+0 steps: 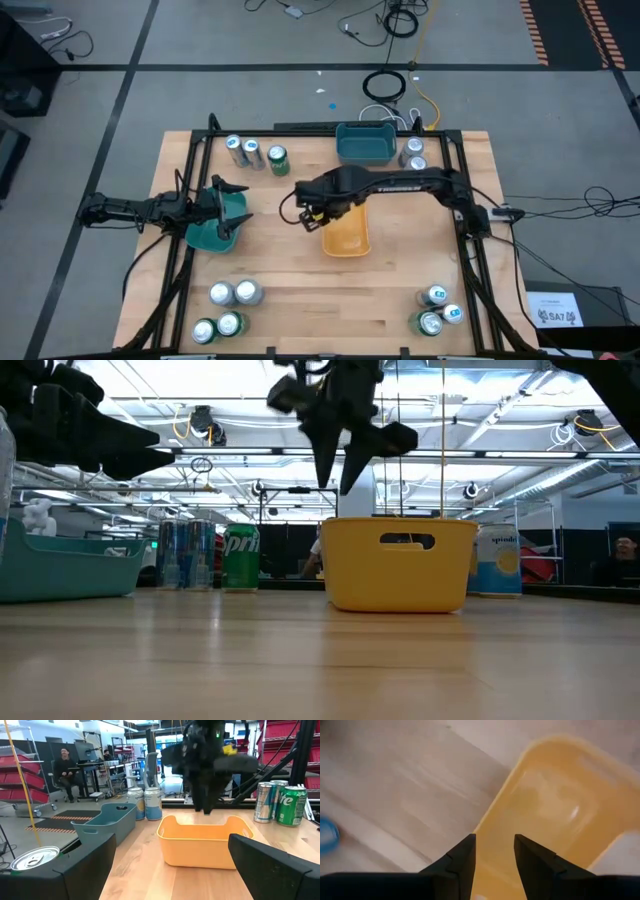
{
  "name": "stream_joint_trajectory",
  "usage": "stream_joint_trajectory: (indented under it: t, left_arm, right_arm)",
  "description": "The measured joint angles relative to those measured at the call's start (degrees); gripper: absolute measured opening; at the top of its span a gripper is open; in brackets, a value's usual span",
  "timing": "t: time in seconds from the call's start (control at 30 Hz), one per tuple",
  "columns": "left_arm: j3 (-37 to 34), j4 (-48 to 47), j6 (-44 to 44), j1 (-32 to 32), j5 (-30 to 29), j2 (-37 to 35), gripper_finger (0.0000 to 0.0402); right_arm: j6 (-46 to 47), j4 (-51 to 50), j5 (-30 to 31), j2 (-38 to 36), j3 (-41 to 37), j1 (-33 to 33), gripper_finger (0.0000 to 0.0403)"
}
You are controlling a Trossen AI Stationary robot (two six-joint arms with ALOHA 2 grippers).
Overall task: Sort soda cans
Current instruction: Move the dark blue bin to the right side of the center yellow bin
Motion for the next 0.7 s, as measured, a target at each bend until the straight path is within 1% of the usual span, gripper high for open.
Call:
stream_joint_trajectory:
  t: [0.07,0.2,0.4,0.53,0.63,0.7]
  left_arm:
    - [-0.02,0.00,0.00,0.00,0.00,0.00,0.0393]
    - [0.00,0.00,0.00,0.02,0.00,0.00,0.0393]
    - [0.00,0.00,0.00,0.01,0.00,0.00,0.0393]
    - [0.00,0.00,0.00,0.00,0.00,0.00,0.0393]
    - [-0.01,0.00,0.00,0.01,0.00,0.00,0.0393]
    - [0.00,0.00,0.00,0.00,0.00,0.00,0.0393]
  right_arm:
    - [-5.49,-0.05,1.86,-0.94,0.02,-0.55,0.0122]
    - [-14.34,-0.04,2.69,-2.19,0.02,-1.23,0.0119]
    - [-22.00,1.71,1.57,-2.60,0.02,-1.08,0.0119]
    - [-29.11,1.13,1.48,-2.58,0.02,-1.13,0.0119]
    - [-32.44,-0.50,1.42,-2.58,0.02,-1.39,0.0122]
    - [-34.79,-2.51,1.45,-2.58,0.02,-2.12,0.0132]
